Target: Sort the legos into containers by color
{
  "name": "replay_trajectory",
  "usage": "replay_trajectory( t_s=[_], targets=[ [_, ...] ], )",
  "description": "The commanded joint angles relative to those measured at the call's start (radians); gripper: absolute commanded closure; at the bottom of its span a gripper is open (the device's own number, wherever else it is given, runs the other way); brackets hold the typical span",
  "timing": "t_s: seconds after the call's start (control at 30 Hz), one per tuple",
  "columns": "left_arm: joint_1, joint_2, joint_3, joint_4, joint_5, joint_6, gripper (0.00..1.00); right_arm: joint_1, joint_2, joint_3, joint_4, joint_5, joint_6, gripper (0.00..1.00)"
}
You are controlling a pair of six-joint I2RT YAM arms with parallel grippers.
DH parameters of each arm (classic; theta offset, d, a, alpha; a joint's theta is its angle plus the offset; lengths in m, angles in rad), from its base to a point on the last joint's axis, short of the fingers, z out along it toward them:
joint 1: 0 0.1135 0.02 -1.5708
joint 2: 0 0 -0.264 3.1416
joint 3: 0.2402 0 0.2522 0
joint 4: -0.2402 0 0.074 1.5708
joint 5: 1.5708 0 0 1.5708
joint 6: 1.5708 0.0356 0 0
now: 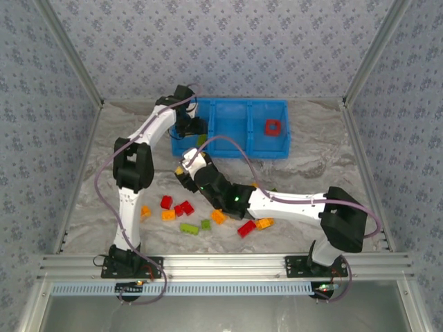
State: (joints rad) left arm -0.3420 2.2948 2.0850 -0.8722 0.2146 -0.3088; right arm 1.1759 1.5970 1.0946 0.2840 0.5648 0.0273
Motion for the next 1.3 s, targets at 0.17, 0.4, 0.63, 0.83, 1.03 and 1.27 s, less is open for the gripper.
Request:
replay_trajectory(
  t_s=[0.17, 0.4, 0.63, 0.83, 1.03, 1.27],
  targets=[
    [0.001, -0.184, -0.084, 0.010, -0.032, -0.042, 0.34, -0.043, -0.233, -0.102, -0.359, -0.003, 0.096, 0.36],
    [-0.041, -0.547, -0.402, 0.138, -0.057, -0.128, 0.35, -0.240, -0.359, -0.210, -0.651, -0.377, 0.071, 0.45],
    [-0.271, -1.000, -0.785, 0.217, -0.105, -0.214, 0.32, -0.343, -0.206, -0.161, -0.754, -0.500, 0.008, 0.53],
    [-0.500, -1.393, -1.052, 0.170, -0.219, -0.390, 0.30, -0.349, -0.040, -0.076, -0.780, -0.537, -0.017, 0.54],
    [-0.634, -1.626, -1.189, 0.072, -0.313, -0.523, 0.30, -0.347, 0.066, -0.020, -0.816, -0.531, -0.030, 0.58],
    [-0.644, -1.645, -1.192, 0.070, -0.320, -0.521, 0.30, -0.346, 0.111, -0.015, -0.811, -0.549, -0.028, 0.63]
  ],
)
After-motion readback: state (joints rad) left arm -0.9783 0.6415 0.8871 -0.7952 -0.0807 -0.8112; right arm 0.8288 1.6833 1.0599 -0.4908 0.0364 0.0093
